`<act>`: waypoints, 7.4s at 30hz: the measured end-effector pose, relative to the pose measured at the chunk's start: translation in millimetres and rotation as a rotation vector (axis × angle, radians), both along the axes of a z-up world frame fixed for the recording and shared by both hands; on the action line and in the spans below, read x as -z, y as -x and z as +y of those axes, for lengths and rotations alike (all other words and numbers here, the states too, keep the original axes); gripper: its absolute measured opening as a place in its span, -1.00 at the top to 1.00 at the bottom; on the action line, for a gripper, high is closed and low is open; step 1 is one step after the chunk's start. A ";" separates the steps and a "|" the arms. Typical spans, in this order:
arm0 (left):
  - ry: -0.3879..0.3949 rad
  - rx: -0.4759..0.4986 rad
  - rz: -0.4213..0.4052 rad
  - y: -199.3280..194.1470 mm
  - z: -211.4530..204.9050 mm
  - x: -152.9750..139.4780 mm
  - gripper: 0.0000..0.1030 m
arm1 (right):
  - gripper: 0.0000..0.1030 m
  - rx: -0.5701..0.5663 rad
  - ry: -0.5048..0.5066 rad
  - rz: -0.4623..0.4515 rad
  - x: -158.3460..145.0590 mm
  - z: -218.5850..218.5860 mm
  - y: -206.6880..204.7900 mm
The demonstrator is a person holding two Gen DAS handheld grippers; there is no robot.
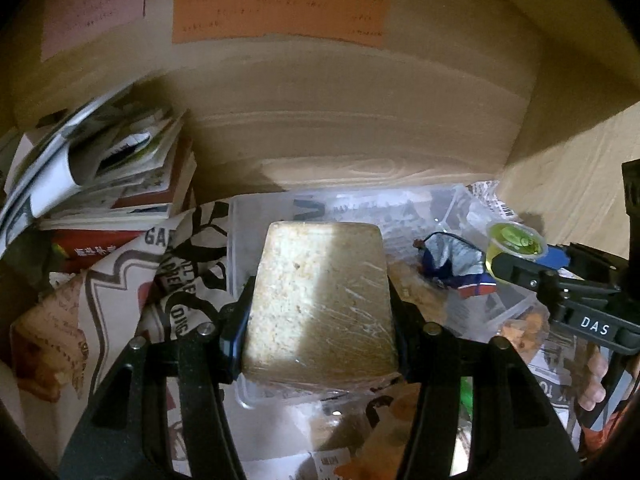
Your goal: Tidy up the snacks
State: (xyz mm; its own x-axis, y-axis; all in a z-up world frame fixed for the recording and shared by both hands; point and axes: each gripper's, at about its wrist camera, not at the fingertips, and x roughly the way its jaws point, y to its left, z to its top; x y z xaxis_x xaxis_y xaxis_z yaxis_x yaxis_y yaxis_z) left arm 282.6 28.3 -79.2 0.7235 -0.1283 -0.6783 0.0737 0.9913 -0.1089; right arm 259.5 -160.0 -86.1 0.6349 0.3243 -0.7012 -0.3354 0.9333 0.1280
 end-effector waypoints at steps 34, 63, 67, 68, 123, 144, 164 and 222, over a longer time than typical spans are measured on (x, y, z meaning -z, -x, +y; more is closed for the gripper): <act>-0.041 -0.009 -0.073 94.4 3.7 -23.2 -0.76 | -0.60 -0.041 0.011 -0.144 -21.5 -3.6 96.3; -0.008 -0.017 0.146 91.8 1.3 65.0 -0.77 | -0.61 -0.067 0.053 0.072 51.4 16.2 102.0; 0.025 -0.032 0.163 85.7 7.3 71.3 -0.69 | -0.60 -0.060 0.037 0.080 52.9 14.5 95.0; 0.028 -0.032 0.164 84.2 7.4 73.0 -0.68 | -0.60 -0.059 0.032 0.083 53.6 14.0 93.7; 0.043 0.098 -0.154 110.5 -34.1 -50.0 0.30 | 0.19 -0.009 -0.096 -0.199 -45.1 -4.6 105.4; 0.019 0.080 -0.093 7.0 -65.0 -35.3 0.30 | 0.18 0.049 -0.048 -0.159 -40.6 -10.8 25.4; -0.010 0.045 0.016 -43.6 -74.0 2.1 0.29 | 0.15 0.006 0.065 -0.068 -3.3 5.9 -11.6; -0.046 0.113 0.179 38.7 -58.8 71.3 -0.82 | -0.64 -0.012 0.064 0.066 41.3 -21.2 63.5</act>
State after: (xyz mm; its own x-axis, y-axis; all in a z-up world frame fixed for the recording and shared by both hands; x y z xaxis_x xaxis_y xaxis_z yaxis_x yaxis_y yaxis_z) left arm 243.9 -30.4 -150.5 0.5737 -0.1677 -0.8017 0.1684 0.9820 -0.0849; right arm 196.0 -181.2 -127.4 0.5826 0.2849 -0.7612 -0.3396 0.9362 0.0905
